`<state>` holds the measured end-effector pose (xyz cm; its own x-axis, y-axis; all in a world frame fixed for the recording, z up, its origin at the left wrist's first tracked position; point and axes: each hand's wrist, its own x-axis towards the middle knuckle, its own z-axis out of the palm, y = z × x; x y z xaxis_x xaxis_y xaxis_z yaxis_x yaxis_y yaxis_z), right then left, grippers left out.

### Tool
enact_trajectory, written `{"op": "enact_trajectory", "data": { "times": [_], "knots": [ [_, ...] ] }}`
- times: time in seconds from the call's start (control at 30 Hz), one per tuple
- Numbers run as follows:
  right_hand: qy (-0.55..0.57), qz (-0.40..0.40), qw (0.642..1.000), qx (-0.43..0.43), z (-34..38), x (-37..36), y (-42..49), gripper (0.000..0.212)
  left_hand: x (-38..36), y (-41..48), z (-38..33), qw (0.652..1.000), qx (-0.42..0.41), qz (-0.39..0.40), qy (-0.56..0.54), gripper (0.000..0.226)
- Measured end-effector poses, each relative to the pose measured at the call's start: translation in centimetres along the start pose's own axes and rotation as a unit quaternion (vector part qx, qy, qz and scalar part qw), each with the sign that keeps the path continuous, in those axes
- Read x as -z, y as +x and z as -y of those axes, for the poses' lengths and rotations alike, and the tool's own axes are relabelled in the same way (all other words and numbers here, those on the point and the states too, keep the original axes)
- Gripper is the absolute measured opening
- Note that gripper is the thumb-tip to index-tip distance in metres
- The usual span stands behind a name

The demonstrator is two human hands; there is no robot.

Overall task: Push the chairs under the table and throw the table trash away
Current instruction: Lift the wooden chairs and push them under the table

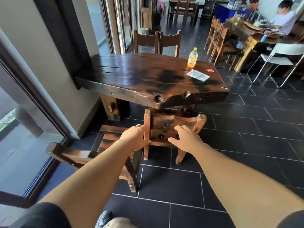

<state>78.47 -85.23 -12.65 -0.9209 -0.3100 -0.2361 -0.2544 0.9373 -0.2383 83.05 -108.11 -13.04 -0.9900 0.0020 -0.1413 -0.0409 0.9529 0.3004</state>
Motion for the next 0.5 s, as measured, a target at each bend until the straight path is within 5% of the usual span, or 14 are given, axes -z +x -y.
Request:
{"op": "enact_trajectory", "data": {
  "times": [0.5],
  "knots": [
    [0.047,0.024,0.998,-0.029,24.1,-7.8,6.5,0.060,5.3,0.4,25.0,0.997,-0.028,0.067,0.030,0.078]
  ]
}}
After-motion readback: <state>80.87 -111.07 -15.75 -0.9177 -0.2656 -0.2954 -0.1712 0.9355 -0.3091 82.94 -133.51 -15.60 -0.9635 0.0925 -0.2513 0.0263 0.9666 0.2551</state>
